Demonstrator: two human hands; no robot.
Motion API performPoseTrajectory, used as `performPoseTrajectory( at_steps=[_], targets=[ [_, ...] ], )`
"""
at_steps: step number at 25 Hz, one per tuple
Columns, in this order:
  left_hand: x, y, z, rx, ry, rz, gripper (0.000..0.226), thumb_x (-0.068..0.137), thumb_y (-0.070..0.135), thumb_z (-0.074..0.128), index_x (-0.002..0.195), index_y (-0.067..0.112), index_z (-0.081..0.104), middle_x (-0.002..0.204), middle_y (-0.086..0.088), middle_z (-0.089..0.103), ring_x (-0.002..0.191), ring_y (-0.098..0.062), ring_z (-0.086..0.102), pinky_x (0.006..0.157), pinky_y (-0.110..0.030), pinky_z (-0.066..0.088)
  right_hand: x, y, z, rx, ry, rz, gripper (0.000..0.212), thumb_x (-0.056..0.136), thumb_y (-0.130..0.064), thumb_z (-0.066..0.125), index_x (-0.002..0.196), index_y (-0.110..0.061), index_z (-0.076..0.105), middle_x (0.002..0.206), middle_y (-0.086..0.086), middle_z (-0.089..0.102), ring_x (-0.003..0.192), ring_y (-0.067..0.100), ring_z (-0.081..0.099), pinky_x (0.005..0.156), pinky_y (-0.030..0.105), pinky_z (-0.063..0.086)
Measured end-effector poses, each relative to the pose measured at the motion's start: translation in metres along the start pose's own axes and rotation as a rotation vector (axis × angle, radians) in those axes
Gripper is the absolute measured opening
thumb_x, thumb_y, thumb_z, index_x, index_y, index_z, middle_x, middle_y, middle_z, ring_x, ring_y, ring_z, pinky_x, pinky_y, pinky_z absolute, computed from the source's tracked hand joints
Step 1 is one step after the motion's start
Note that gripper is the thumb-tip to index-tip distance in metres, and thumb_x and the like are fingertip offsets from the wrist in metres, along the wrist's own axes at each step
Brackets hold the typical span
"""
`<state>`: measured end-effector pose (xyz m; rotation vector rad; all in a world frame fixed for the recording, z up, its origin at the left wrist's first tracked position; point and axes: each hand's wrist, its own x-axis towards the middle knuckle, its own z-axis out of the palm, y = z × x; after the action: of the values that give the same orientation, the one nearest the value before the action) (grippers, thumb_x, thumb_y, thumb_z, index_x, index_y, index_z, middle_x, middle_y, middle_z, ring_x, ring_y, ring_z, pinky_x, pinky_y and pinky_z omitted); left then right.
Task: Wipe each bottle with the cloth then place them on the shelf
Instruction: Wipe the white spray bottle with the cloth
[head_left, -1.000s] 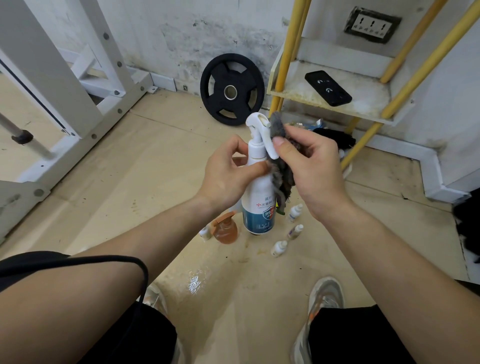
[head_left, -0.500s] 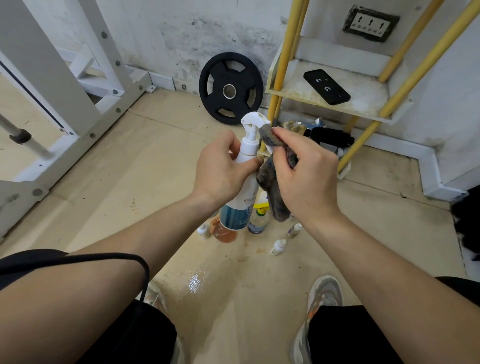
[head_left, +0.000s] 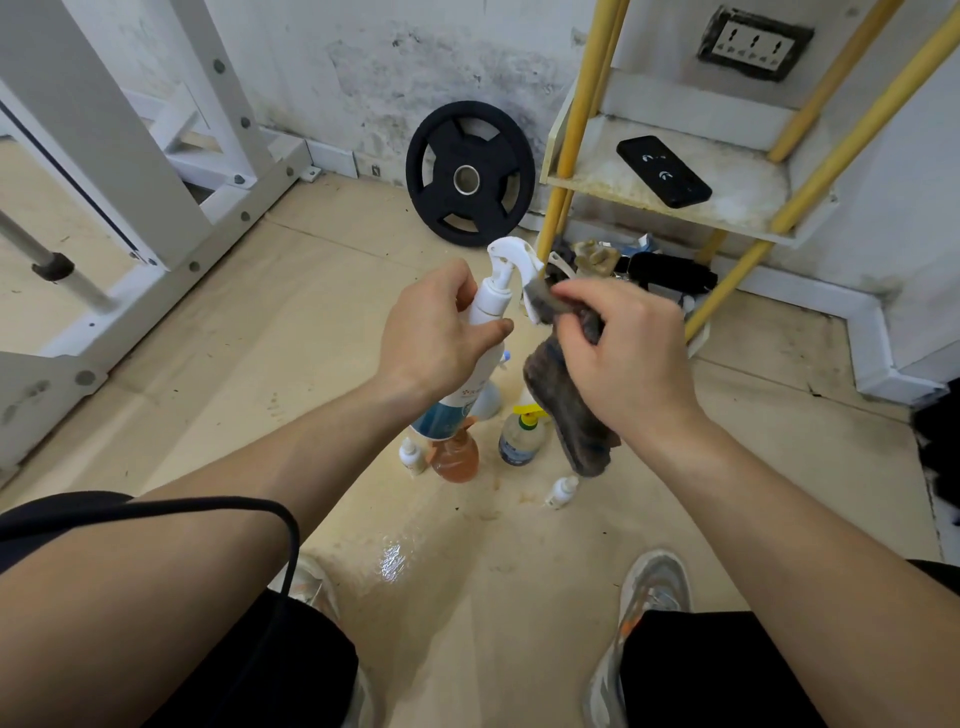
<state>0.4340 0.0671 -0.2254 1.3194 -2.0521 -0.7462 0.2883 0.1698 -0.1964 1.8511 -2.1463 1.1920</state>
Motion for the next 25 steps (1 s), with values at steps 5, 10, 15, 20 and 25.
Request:
performPoseTrajectory(
  at_steps=[5, 10, 15, 20, 25],
  targets=[
    [-0.004, 0.002, 0.008, -0.017, -0.049, 0.005, 0.042, 0.073, 0.041, 0.081, 0.083, 0.014, 0.051, 0.085, -0.003, 0.064, 0.082, -0.027, 0.060, 0.071, -0.051, 0.051, 0.003, -0.002, 0.002, 0.061, 0.054, 0.038, 0.024, 0.089, -0.007, 0.065, 0.110, -0.011, 0.075, 0.097, 0.002, 0.075, 0.089, 0.014, 0.066, 0.084, 0.021, 0.048],
    [0.002, -0.003, 0.004, -0.193, -0.052, -0.120, 0.042, 0.070, 0.041, 0.084, 0.082, 0.014, 0.054, 0.087, -0.002, 0.066, 0.083, -0.025, 0.067, 0.072, -0.049, 0.055, -0.011, 0.001, 0.002, 0.082, -0.143, 0.052, 0.025, 0.089, -0.009, 0.067, 0.111, -0.015, 0.076, 0.097, -0.004, 0.075, 0.091, 0.010, 0.065, 0.080, 0.008, 0.040],
    [0.013, 0.005, -0.010, -0.469, -0.078, -0.255, 0.036, 0.072, 0.036, 0.086, 0.081, 0.018, 0.057, 0.091, 0.000, 0.065, 0.087, -0.022, 0.066, 0.076, -0.040, 0.055, -0.014, 0.023, -0.009, 0.287, -0.220, 0.334, 0.022, 0.093, -0.016, 0.067, 0.106, -0.030, 0.076, 0.091, -0.025, 0.066, 0.091, -0.004, 0.061, 0.081, 0.002, 0.041],
    [0.008, 0.037, -0.005, -0.740, -0.253, -0.339, 0.027, 0.087, 0.028, 0.076, 0.098, 0.011, 0.058, 0.091, -0.006, 0.065, 0.080, -0.019, 0.067, 0.079, -0.044, 0.058, -0.019, 0.034, -0.019, 0.599, -0.082, 0.445, 0.029, 0.100, -0.030, 0.051, 0.120, -0.027, 0.072, 0.113, -0.001, 0.072, 0.111, 0.015, 0.064, 0.104, 0.042, 0.049],
    [-0.005, 0.074, 0.011, -0.846, -0.240, -0.405, 0.019, 0.095, 0.026, 0.067, 0.098, 0.009, 0.061, 0.082, -0.003, 0.068, 0.071, -0.016, 0.066, 0.059, -0.028, 0.054, -0.044, 0.025, -0.024, 0.258, -0.248, 0.130, 0.044, 0.105, -0.027, 0.041, 0.148, -0.017, 0.047, 0.146, -0.002, 0.051, 0.133, 0.000, 0.041, 0.110, 0.014, 0.031]
  ],
)
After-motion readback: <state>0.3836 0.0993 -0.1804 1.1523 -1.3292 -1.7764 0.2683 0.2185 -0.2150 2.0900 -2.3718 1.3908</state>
